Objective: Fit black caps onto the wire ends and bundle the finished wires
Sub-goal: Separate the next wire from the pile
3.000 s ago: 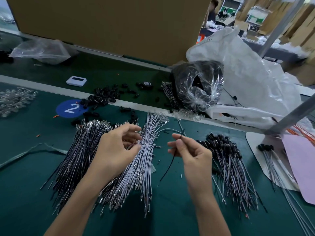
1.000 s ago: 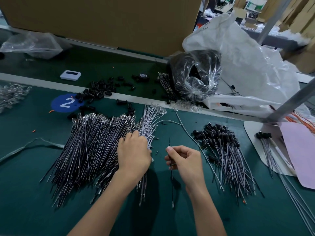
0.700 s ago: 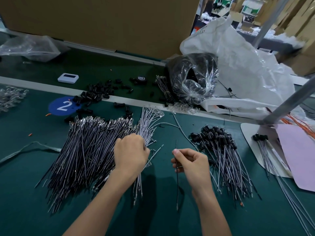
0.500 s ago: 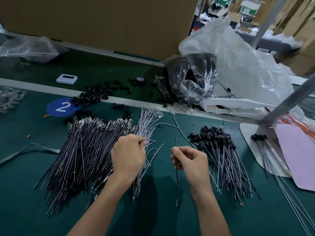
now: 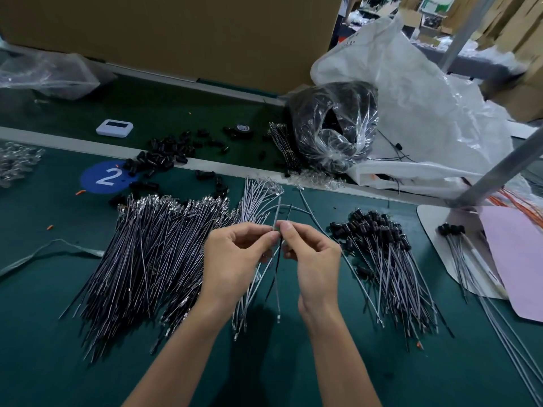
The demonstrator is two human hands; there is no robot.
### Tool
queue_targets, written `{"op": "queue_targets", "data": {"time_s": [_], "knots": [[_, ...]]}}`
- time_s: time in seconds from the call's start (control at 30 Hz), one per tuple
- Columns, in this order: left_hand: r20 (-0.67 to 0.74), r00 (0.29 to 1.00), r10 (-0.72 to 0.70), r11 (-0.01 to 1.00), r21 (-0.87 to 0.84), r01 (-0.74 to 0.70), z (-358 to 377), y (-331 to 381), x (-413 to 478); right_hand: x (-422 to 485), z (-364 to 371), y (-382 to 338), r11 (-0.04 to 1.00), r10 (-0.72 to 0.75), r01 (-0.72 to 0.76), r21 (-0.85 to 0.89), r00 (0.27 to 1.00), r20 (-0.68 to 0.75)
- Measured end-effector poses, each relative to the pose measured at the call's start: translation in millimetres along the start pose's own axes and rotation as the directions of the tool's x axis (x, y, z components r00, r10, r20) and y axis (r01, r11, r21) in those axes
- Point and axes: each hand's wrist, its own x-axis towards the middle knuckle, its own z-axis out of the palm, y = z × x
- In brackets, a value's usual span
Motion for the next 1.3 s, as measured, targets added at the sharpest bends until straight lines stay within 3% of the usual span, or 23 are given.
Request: {"op": "queue_targets", "data": {"time_s": [0.3,0.43,0.57,0.63,0.73,0.8,0.87,0.93,1.1,1.3], "knots": [[0.048,0.999,0.001,0.999,-0.045,0.002,5.2,-7.6,-4.3,1.1,5.4,0.9,0.991,0.078,-0.078,0.110,0.997,0.010],[0.096,0.993,-0.075,0.994,-0.070,0.082,18.4,-16.4,-6.5,4.0,6.0,0.3,0.986,0.083,-0.081,0.143,0.997,-0.005],[0.085,0.994,-0.065,0.989,-0.130,0.076,25.4,-20.1,-4.0,7.7,0.5,4.7,0.992,0.088,-0.089,0.093,0.996,0.018],[0.158,0.986,-0.045,0.995,-0.084,0.059,26.9,-19.6,0.0,10.1,-2.7,8.2,0.995,0.064,-0.062,0.078,0.997,-0.031],[0.306,0.947,-0.098,0.990,0.124,0.062,30.9,-19.2,11.5,19.7,-20.0,12.5,0.997,-0.073,0.069,-0.024,0.966,-0.249],[0.305,0.948,-0.094,0.944,0.330,-0.012,32.2,-19.2,29.8,27.7,-42.6,16.6,0.946,-0.274,0.183,-0.269,0.892,-0.358],[0.271,0.962,-0.034,0.866,0.488,-0.107,32.6,-17.4,59.1,31.2,-64.0,24.1,0.807,-0.442,0.221,-0.547,0.840,-0.313],[0.229,0.973,0.016,0.794,0.589,-0.152,35.9,-16.0,95.6,31.5,-77.7,37.3,0.705,-0.455,0.186,-0.684,0.859,-0.235],[0.265,0.957,0.115,0.674,0.687,-0.272,60.2,-21.7,176.1,40.5,-84.3,53.6,0.792,-0.288,0.098,-0.603,0.930,-0.227],[0.362,0.927,0.102,0.429,0.825,-0.369,74.5,-39.7,228.5,42.6,-86.1,55.2,0.762,-0.271,0.120,-0.637,0.952,-0.145]]}}
